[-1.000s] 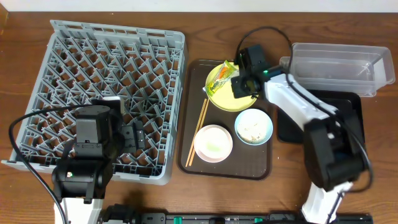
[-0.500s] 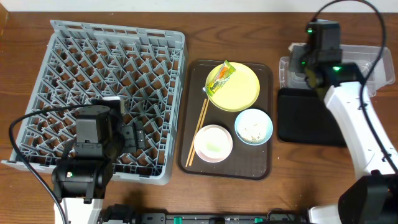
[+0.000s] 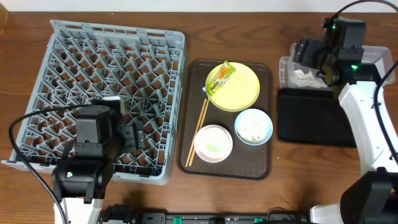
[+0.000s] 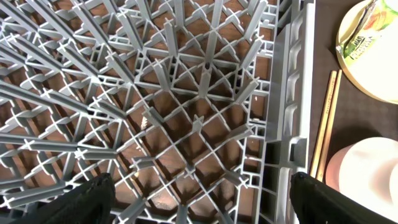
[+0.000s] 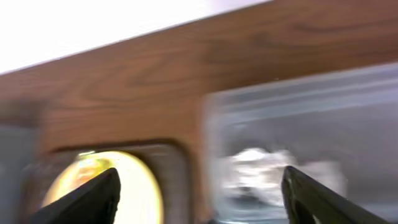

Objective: Sort waste into correct bins and load items into the dishwasher
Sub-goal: 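Grasp the yellow snack wrapper with the right gripper, drop it in the clear bin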

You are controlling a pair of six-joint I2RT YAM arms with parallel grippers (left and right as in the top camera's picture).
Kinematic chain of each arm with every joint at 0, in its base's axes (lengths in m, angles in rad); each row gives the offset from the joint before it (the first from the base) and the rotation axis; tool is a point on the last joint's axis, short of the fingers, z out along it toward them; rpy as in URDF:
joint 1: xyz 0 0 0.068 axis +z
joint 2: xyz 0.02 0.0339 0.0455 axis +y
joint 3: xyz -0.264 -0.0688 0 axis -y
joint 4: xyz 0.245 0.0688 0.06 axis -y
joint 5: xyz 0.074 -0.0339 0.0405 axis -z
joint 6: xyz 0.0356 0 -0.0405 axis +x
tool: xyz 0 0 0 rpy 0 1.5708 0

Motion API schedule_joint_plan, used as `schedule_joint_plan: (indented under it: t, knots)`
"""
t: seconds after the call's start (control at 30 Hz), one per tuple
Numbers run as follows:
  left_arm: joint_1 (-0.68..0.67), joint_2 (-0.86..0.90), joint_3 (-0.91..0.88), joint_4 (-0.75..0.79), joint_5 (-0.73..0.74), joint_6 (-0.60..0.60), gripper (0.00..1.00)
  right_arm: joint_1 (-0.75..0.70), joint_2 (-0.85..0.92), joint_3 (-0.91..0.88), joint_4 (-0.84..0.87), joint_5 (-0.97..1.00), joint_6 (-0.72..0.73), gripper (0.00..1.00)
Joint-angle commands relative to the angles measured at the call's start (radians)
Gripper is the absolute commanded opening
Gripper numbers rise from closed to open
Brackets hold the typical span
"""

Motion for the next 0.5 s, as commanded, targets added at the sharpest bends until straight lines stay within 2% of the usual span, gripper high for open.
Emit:
schedule_joint_plan:
  t: [0.0,0.13,0.27,0.3,0.4,0.47]
  knots:
    - [-0.003,0.000,0.024,-0.002,-0.012,-0.009,0.90,0.066,0.009,0.003,0.006,-0.237,0.056,0.79]
    - [-0.003,0.000,0.024,-0.002,-0.012,-0.009,0.91,0.190,0.026,0.003,0.006,-0.153,0.077,0.78]
    - [-0.003,0.000,0.024,-0.002,-0.012,-0.009,0.91,0.359,0.087,0.003,0.022,0.081,0.192,0.84]
    - [-0.003,0.000,0.024,-0.002,-0.012,-0.009,0.90,0.402,0.113,0.003,0.044,0.127,0.227,0.82]
    - [-0.003,0.000,0.024,-0.002,-0.012,-0.009,0.91,0.446,0.156,0.026,0.069,0.123,0.257,0.77]
    - [-0.003,0.000,0.024,-0.003,-0.012,-0.009,0.91,0.460,0.189,0.073,0.051,0.123,0.260,0.79]
